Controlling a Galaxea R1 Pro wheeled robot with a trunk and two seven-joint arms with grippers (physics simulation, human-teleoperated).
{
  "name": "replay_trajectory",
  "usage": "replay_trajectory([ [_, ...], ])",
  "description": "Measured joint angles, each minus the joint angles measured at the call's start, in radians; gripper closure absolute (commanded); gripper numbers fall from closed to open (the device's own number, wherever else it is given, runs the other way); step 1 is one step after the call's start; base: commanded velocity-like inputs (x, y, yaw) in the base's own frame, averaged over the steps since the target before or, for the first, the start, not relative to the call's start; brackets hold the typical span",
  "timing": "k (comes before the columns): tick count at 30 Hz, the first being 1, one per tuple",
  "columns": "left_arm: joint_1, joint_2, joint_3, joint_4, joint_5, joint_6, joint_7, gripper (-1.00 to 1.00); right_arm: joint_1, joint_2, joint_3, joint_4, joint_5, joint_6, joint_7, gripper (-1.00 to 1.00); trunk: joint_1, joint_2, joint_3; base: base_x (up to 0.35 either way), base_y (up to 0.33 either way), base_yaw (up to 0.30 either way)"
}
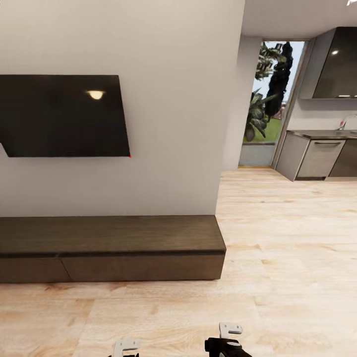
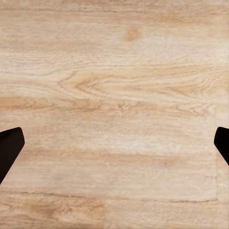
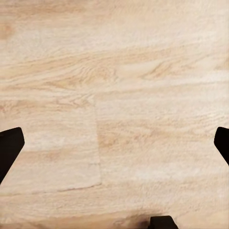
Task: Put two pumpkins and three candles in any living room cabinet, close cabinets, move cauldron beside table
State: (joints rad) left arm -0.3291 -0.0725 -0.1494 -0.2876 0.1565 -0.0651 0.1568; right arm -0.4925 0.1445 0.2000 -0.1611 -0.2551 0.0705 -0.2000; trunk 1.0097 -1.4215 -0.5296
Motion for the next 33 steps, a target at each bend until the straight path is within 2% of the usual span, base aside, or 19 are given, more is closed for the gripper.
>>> replay_trajectory([
  [6, 0.0, 0.001, 0.0, 0.0, 0.001, 0.0, -0.001, -1.0, 0.0, -0.002, -0.001, -0.001, -0.001, -0.009, 0.001, -1.0, 0.0, 0.0, 0.0, 0.0, 0.0, 0.0],
  [11, 0.0, 0.007, -0.002, -0.011, 0.003, 0.009, -0.01, -1.0, 0.0, -0.009, -0.004, -0.002, -0.005, -0.104, 0.004, -1.0, 0.0, 0.0, 0.0, 0.0, 0.0, 0.0],
  [14, -0.001, 0.011, -0.001, -0.017, 0.004, 0.024, -0.059, -1.0, 0.0, -0.009, -0.009, -0.002, -0.022, -0.143, 0.045, -1.0, 0.0, 0.0, 0.0, 0.0, 0.0, 0.0],
  [17, -0.004, 0.027, -0.001, -0.061, 0.004, 0.103, -0.147, -1.0, -0.001, -0.009, -0.012, -0.002, -0.091, -0.157, 0.143, -1.0, 0.0, 0.0, 0.0, 0.0, 0.0, 0.0],
  [19, -0.004, 0.061, 0.0, -0.187, 0.009, 0.278, -0.227, -1.0, 0.0, -0.009, -0.01, -0.002, -0.178, -0.16, 0.23, -1.0, 0.0, 0.0, 0.0, 0.0, 0.0, 0.0],
  [21, 0.0, 0.103, 0.007, -0.381, 0.015, 0.536, -0.314, -1.0, 0.0, -0.009, -0.01, -0.002, -0.254, -0.162, 0.309, -1.0, 0.0, 0.0, 0.0, 0.0, 0.0, 0.0],
  [22, 0.002, 0.127, 0.01, -0.485, 0.017, 0.669, -0.357, -1.0, 0.0, -0.009, -0.01, -0.002, -0.277, -0.163, 0.334, -1.0, 0.0, 0.0, 0.0, 0.0, 0.0, 0.0],
  [23, 0.004, 0.141, 0.012, -0.541, 0.018, 0.736, -0.379, -1.0, 0.0, -0.009, -0.01, -0.002, -0.286, -0.163, 0.343, -1.0, 0.0, 0.0, 0.0, 0.0, 0.0, 0.0],
  [24, 0.005, 0.165, 0.019, -0.632, 0.021, 0.849, -0.418, -1.0, 0.0, -0.009, -0.01, -0.003, -0.298, -0.164, 0.355, -1.0, 0.0, 0.0, 0.0, 0.0, 0.0, 0.0],
  [25, 0.006, 0.186, 0.029, -0.721, 0.029, 0.928, -0.457, -1.0, 0.0, -0.008, -0.011, -0.004, -0.306, -0.164, 0.362, -1.0, 0.0, 0.0, 0.0, 0.0, 0.0, 0.0],
  [26, 0.007, 0.201, 0.041, -0.8, 0.042, 0.976, -0.49, -1.0, 0.0, -0.007, -0.012, -0.004, -0.313, -0.164, 0.366, -1.0, 0.0, 0.0, 0.0, 0.0, 0.0, 0.0],
  [28, 0.008, 0.218, 0.059, -0.911, 0.073, 1.026, -0.532, -1.0, 0.0, -0.007, -0.014, -0.005, -0.322, -0.162, 0.368, -1.0, 0.0, 0.0, 0.0, 0.0, 0.0, 0.0],
  [30, 0.009, 0.222, 0.065, -0.965, 0.098, 1.049, -0.552, -1.0, 0.0, -0.007, -0.016, -0.009, -0.328, -0.156, 0.371, -1.0, 0.0, 0.0, 0.0, 0.0, 0.0, 0.0],
  [33, 0.009, 0.22, 0.064, -0.986, 0.105, 1.057, -0.56, -1.0, 0.0, -0.006, -0.016, -0.015, -0.345, -0.158, 0.376, -1.0, 0.0, 0.0, 0.0, 0.0, 0.0, 0.0],
])
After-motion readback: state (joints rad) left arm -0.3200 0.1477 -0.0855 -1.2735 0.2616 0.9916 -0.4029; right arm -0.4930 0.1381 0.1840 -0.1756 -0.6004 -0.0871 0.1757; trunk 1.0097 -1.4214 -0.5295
